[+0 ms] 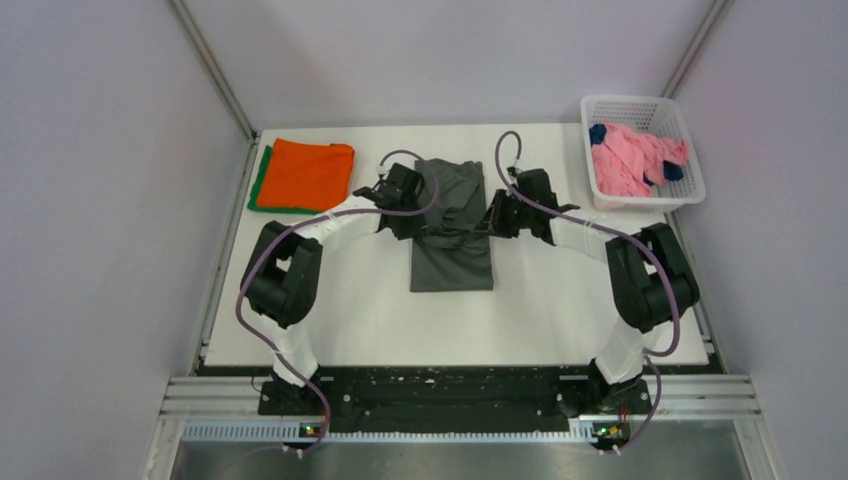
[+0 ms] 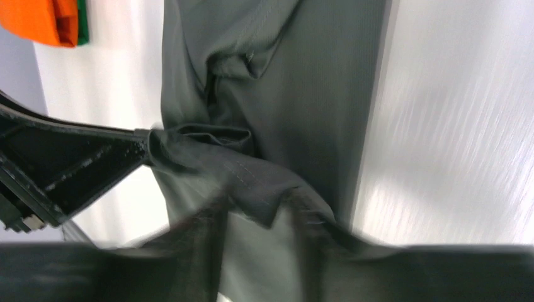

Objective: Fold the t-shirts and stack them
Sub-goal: Fold the folded rectangular tshirt in 1/3 of the way, then grab one side of the 2/3 rectangular tshirt with both arms

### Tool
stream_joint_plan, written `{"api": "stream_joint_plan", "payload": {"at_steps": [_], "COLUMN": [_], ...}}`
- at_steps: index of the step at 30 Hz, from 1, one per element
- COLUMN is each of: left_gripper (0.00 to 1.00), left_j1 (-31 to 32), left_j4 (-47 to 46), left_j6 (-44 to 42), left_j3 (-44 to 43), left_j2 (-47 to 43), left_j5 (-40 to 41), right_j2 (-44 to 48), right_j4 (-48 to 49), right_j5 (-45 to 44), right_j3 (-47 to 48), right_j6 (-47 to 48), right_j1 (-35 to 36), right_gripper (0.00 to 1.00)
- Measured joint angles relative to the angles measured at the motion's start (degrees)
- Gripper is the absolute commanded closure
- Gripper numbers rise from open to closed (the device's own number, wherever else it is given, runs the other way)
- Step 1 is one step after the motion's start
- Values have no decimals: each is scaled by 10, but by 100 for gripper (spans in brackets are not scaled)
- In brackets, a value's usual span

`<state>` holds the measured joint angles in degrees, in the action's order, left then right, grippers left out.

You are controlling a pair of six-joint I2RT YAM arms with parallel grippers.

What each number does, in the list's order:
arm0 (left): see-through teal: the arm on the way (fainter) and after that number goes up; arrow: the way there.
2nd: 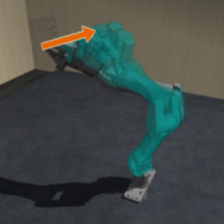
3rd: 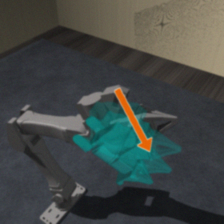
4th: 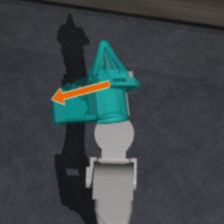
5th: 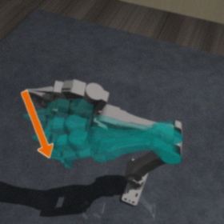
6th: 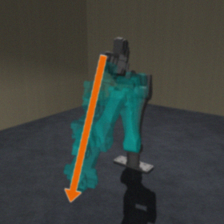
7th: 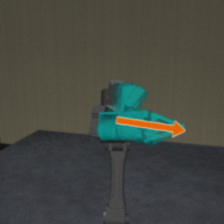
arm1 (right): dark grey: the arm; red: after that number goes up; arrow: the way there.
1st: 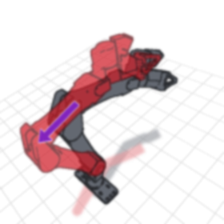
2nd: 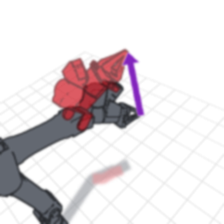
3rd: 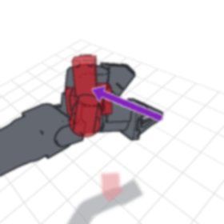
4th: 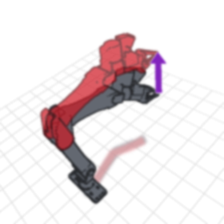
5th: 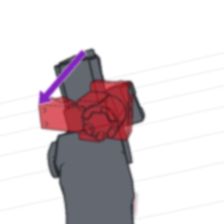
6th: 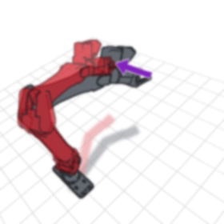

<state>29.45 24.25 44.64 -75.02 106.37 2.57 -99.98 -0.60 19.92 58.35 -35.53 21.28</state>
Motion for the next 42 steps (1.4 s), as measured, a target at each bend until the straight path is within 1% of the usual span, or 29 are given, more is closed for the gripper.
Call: {"api": "stream_joint_plan", "payload": {"at_steps": [1, 2, 3, 4, 5, 7, 10, 15, 18, 20, 23, 27, 30, 34, 37, 42], "left_gripper": [4, 2, 1, 1, 1, 1, 1, 1, 1, 1, 1, 1, 1, 1, 1, 1], "left_j1": [-3, -7, -12, -16, -19, -24, -29, -27, -24, -20, -11, -5, -5, -4, -2, -1], "left_j4": [2, 5, 9, 13, 14, 18, 12, 7, -3, -2, 0, -2, -5, -11, -14, -24], "left_j6": [-2, -5, -1, -5, -4, -5, -4, 0, 10, 19, 35, 55, 66, 75, 78, 79], "left_j3": [-7, -12, -17, -19, -21, -20, 13, 111, 183, 232, 293, 344, 362, 372, 377, 377], "left_j2": [7, 11, 13, 12, 9, -4, -55, -174, -225, -249, -280, -327, -347, -349, -347, -326], "left_j5": [-3, -4, -3, -2, 2, 8, 19, 13, 5, -3, -10, -16, -17, -17, -19, -25], "right_j2": [-11, -22, -26, -27, -24, -14, 33, 121, 147, 145, 118, 34, -38, -120, -132, -102], "right_j4": [2, 3, 4, 4, 5, 7, 16, 20, 19, 21, 46, 69, 73, 63, 53, 40], "right_j5": [-3, -5, -7, -9, -10, -12, -12, -12, -12, -6, 13, 26, 14, -37, -69, -105], "right_j3": [13, 27, 34, 38, 39, 37, 1, -73, -107, -108, -97, -47, 10, 106, 134, 122], "right_j6": [0, 6, 6, 9, 13, 20, 31, 44, 48, 51, 53, 49, 49, 53, 60, 71], "right_j1": [-2, -6, -9, -11, -13, -13, -10, 18, 41, 55, 83, 106, 110, 110, 109, 108], "right_gripper": [31, 22, 17, 13, 11, 10, 10, 7, 2, 1, 1, 1, 1, 1, 1, 1]}}
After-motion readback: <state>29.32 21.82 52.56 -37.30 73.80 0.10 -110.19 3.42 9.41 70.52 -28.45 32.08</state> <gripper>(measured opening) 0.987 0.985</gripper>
